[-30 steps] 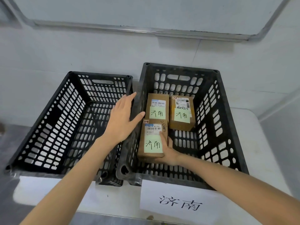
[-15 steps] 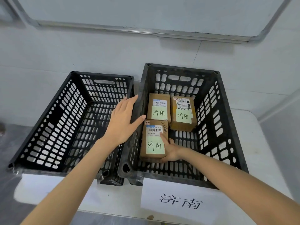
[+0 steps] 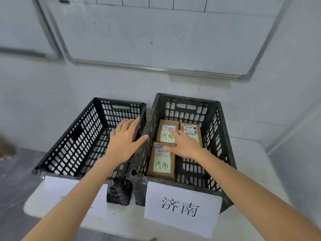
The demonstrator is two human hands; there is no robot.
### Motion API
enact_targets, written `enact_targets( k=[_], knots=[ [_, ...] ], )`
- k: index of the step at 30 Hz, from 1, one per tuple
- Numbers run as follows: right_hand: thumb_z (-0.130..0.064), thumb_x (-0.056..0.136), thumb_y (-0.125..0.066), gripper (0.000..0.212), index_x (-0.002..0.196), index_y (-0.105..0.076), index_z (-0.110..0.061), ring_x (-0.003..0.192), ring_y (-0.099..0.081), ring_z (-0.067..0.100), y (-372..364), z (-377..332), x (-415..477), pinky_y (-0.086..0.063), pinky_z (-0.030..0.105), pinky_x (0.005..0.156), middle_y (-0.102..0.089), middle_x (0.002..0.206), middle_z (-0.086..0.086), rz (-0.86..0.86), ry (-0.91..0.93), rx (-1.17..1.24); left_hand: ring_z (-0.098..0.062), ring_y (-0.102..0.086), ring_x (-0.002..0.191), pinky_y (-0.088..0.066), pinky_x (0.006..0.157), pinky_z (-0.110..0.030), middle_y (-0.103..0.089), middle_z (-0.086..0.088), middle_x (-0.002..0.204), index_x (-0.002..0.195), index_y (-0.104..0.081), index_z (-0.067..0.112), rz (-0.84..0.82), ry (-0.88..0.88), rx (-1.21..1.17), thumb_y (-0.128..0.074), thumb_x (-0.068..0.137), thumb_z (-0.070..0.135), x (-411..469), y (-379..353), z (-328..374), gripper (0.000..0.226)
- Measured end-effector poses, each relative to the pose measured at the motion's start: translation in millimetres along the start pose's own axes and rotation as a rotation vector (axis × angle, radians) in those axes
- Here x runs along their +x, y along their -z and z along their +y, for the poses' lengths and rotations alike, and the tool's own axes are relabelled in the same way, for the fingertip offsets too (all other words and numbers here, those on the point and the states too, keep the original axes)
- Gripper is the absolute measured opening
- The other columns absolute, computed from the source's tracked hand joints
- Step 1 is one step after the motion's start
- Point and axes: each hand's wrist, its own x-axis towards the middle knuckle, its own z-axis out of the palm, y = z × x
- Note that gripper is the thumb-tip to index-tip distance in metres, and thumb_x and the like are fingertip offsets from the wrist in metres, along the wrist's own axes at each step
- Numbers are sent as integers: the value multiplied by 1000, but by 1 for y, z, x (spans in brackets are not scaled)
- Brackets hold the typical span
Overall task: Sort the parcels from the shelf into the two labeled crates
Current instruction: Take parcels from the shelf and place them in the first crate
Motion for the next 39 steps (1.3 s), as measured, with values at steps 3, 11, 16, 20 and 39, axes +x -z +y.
enact_targets(
  k=[3,11,16,20,39],
  knots=[
    [-61,90,-54,90,158,-3,-32,146,-27,29,20,-16,-31,-38,50,109,-19,162,8,106,72,33,-21,-14,147,-17,116,-52,-27,0,157,154,-20,27,38,53,-13,-41,93,62,-25,23,5,73],
    [-71,86,-51,95,155,5,-39,145,-29,27,53,-75,-132,-39,50,110,-16,163,2,338,239,64,-23,-17,146,-19,114,-53,-28,0,157,154,-20,29,187,163,-7,-46,89,65,-126,91,17,78],
    [-75,84,-49,97,156,5,-37,146,-27,28,56,-119,-194,-37,52,111,-15,163,1,347,351,65,-23,-19,145,-21,112,-52,-29,2,155,153,-22,29,284,227,45,-47,87,67,-208,133,22,80],
    [-75,83,-51,98,156,2,-37,145,-28,28,51,-161,-235,-35,51,113,-20,162,3,326,453,82,-21,-12,148,-17,114,-51,-24,2,158,154,-16,30,313,304,83,-45,86,71,-273,166,19,85],
    [-59,82,-68,99,157,-10,-33,143,-31,22,-50,-451,-388,-33,41,111,-29,156,3,73,1105,277,-23,-22,145,-26,112,-49,-28,0,156,154,-17,26,589,835,266,-51,83,70,-611,302,-66,90]
  ],
)
